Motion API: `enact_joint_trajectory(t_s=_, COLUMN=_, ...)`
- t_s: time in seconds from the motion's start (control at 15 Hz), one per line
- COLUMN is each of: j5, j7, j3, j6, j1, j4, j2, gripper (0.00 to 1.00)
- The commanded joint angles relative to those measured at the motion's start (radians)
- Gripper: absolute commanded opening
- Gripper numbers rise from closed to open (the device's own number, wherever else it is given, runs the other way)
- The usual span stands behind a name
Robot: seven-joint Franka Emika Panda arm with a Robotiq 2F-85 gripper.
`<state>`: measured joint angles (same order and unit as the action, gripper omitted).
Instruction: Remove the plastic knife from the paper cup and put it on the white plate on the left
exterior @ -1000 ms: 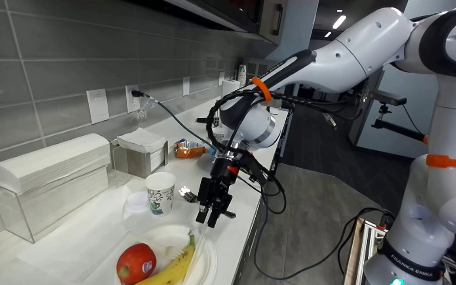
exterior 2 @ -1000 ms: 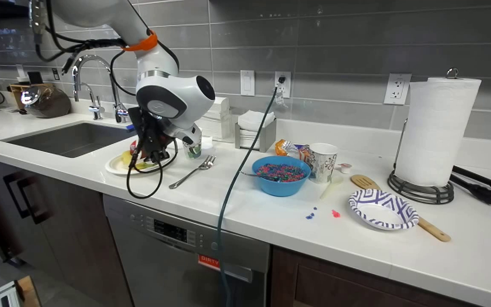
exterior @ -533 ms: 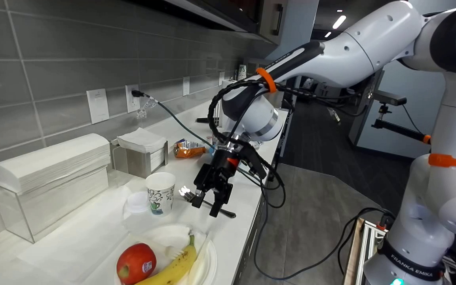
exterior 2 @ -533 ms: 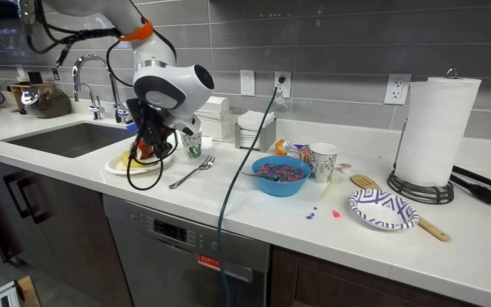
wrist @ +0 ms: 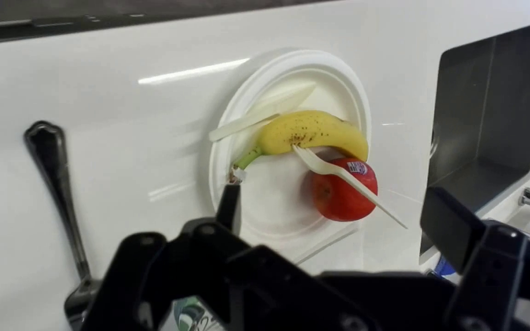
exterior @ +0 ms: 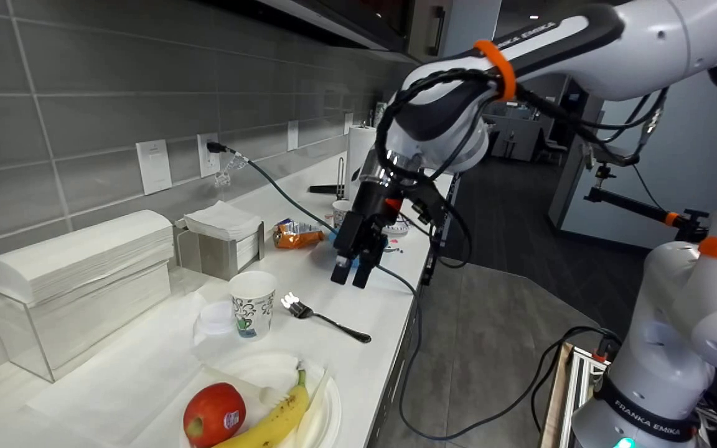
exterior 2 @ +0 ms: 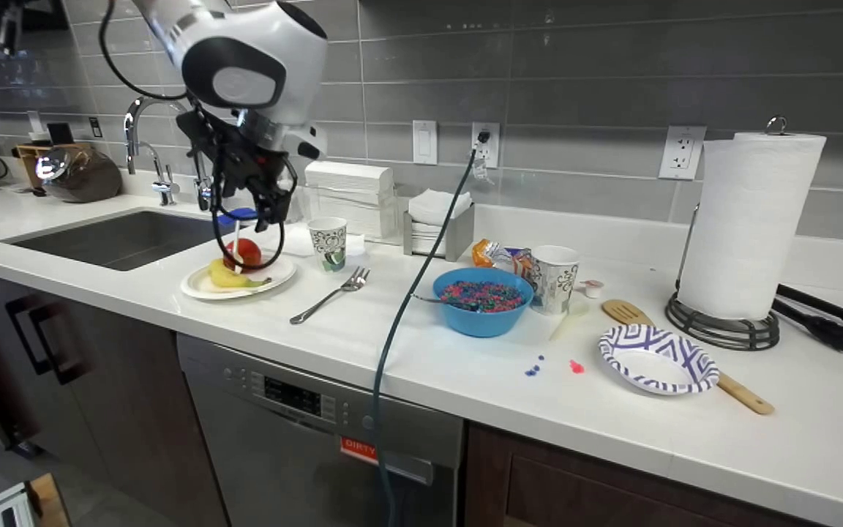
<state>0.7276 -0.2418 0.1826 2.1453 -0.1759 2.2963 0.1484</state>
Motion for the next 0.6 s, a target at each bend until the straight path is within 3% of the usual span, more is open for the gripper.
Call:
enact_joint_trajectory(t_s=0.0, j5=-0.223, j7=0.095, j3=-0.001, j6=-0.122, j1=0.001, j4=0.051, j2=0.238, gripper=1.0)
enact_joint_trajectory(t_s=0.13, j5=-0.336, j7=0.106, j3=-0.011, j6=-0.22, j1=-0.004, j4=0.019, j2=0.337, gripper=1.0)
enact_joint_trajectory(t_s=0.2, j5=-0.257, j7=0.086, j3=-0.021, j6=-0.148, j1=-0.022, j4=0.006, j2=0.229, gripper=1.0)
enact_joint_trajectory(t_s=0.33, j5=-0.311, j7=0.107, j3=-0.023, j6=-0.199, j1=-0.022, j4=0.004, j2=0.319, gripper=1.0)
enact_joint_trajectory(t_s=0.53, j5=-0.326, j7=0.11, j3=-0.024, j6=-0.208, j1=-0.022, j4=0.013, j2=0.347, gripper=1.0)
